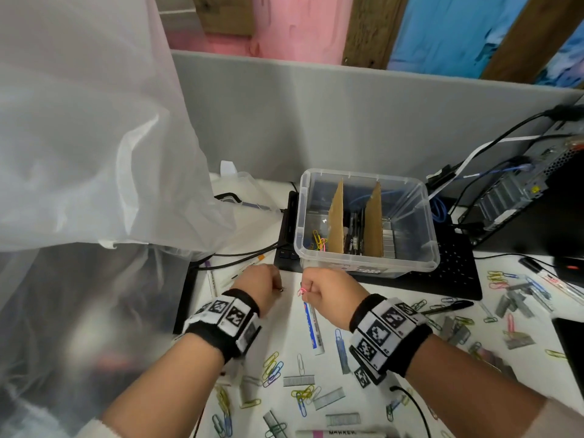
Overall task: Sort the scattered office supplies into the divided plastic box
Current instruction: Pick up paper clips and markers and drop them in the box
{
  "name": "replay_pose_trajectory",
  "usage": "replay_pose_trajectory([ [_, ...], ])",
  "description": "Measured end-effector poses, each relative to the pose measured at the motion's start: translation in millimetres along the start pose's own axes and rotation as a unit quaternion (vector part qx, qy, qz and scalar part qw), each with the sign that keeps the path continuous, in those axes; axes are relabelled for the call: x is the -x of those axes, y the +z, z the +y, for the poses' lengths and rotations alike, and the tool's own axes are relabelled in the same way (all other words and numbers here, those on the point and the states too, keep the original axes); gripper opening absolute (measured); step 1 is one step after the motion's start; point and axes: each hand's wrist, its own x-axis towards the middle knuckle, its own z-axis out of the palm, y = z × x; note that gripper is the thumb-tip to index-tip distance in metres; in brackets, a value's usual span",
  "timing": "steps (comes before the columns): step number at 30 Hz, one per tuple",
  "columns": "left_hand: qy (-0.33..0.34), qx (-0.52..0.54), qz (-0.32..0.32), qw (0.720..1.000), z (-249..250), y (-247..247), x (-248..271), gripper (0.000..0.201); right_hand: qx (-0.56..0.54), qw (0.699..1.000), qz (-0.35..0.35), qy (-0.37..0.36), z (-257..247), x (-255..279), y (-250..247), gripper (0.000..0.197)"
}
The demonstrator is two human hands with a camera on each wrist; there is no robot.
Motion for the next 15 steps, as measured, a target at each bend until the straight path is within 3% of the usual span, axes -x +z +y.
replay_pose_trajectory([
  [4, 0.072, 0.191, 0.131, 0.97, 17, -39, 21, 0.019, -0.063, 0.992, 0.105, -0.035, -17, 20, -36, 0.007],
  [7, 0.112, 0.246, 0.169, 0.948, 44, -61, 11, 0.025, -0.113, 0.972, 0.206, -0.009, -20, 12, -59, 0.011],
  [10, 0.107, 0.179, 0.176, 0.962, 73, -75, -12, 0.02, -0.128, 0.955, 0.266, 0.041, -17, -12, -76, 0.011],
  [12, 0.088, 0.112, 0.18, 0.973, 86, -81, -26, 0.011, -0.141, 0.955, 0.254, 0.066, -14, -24, -85, 0.003],
  [15, 0.071, 0.083, 0.165, 0.98, 93, -85, -38, 0.012, -0.174, 0.951, 0.242, 0.083, -7, -34, -93, 0.013],
])
